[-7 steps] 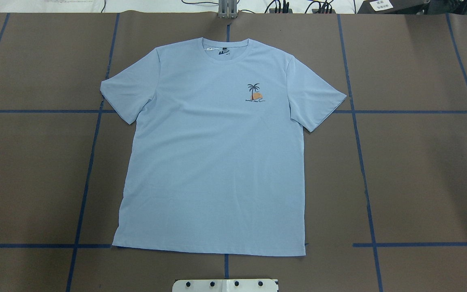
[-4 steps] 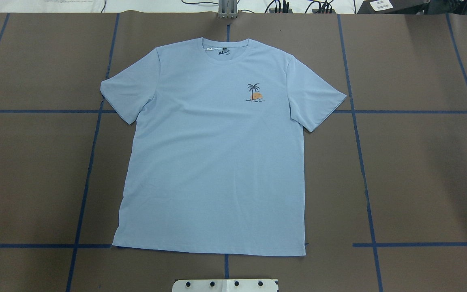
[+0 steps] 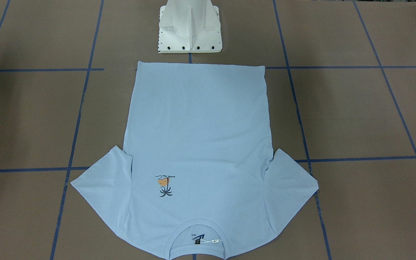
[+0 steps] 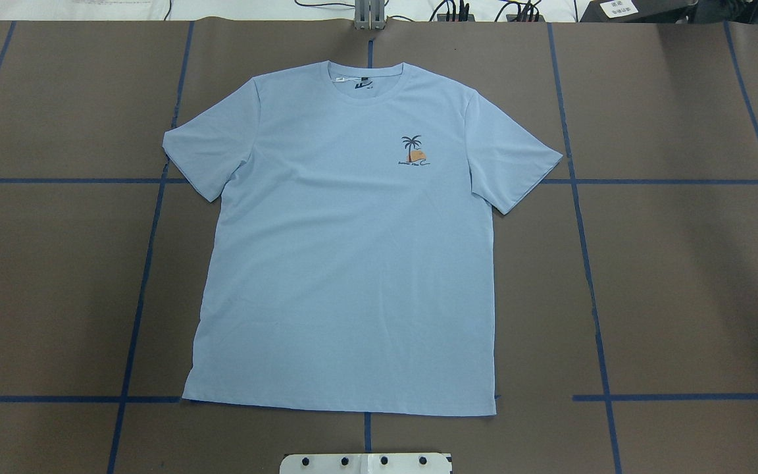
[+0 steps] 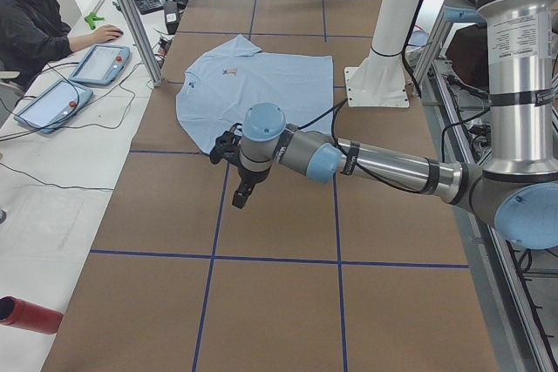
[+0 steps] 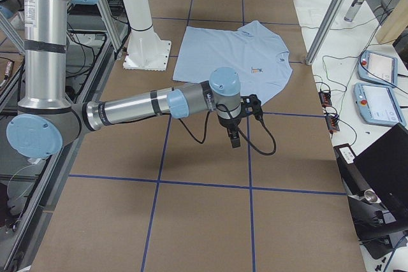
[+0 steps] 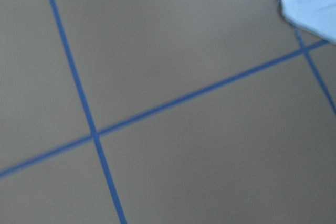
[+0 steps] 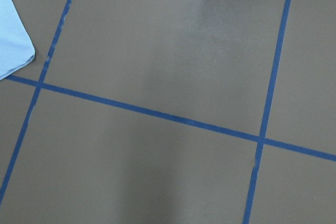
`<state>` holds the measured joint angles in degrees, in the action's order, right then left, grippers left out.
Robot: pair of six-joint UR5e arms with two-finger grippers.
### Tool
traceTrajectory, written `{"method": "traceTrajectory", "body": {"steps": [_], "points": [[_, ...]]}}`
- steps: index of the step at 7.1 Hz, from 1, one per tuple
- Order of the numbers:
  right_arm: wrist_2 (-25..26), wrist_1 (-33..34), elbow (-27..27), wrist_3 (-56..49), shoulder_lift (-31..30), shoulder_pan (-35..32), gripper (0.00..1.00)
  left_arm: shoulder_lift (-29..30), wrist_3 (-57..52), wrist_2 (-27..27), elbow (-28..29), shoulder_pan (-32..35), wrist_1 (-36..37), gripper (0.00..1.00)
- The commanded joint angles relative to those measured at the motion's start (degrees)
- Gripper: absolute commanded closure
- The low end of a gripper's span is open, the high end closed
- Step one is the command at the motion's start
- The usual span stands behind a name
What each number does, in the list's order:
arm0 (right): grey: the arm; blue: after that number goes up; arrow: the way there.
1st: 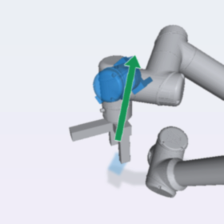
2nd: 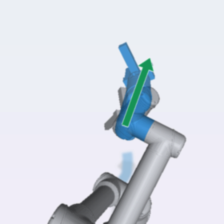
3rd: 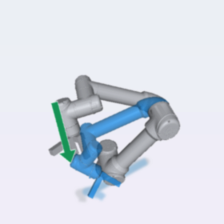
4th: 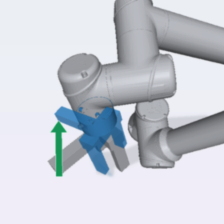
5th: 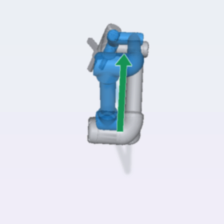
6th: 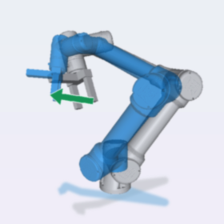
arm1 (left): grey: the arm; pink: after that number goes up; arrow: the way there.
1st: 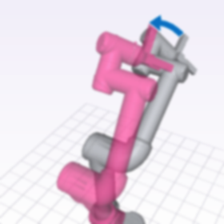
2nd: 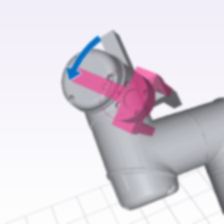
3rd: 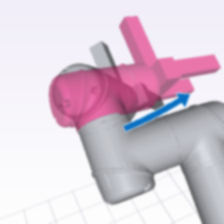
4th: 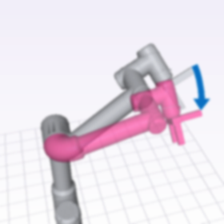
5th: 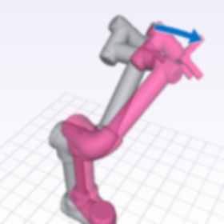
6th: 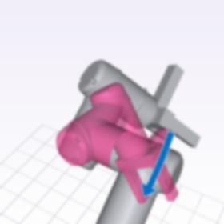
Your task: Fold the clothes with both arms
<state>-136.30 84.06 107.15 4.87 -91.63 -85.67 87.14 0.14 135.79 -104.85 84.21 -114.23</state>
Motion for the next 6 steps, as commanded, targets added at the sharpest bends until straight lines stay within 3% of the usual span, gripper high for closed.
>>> {"method": "traceTrajectory", "body": {"steps": [1,2,3,4,6], "points": [[0.1,-12.5,-5.8,5.3,3.9,0.1,0.00,1.2,0.7,-0.2,2.3,0.1,-6.2,0.00],[0.4,-20.3,-9.4,17.8,5.8,3.9,0.00,1.2,0.7,-0.2,2.2,0.1,-6.3,0.00],[4.1,-25.9,-11.2,29.6,8.3,9.0,0.00,1.1,0.7,-0.2,1.9,0.1,-6.3,0.00],[12.1,-31.6,-11.6,39.9,9.5,16.4,0.00,1.1,0.7,-0.2,2.0,0.1,-6.3,0.00],[27.1,-34.3,-13.6,52.2,14.1,29.6,0.02,0.9,0.8,-0.2,1.8,0.1,-6.3,0.00]]}}
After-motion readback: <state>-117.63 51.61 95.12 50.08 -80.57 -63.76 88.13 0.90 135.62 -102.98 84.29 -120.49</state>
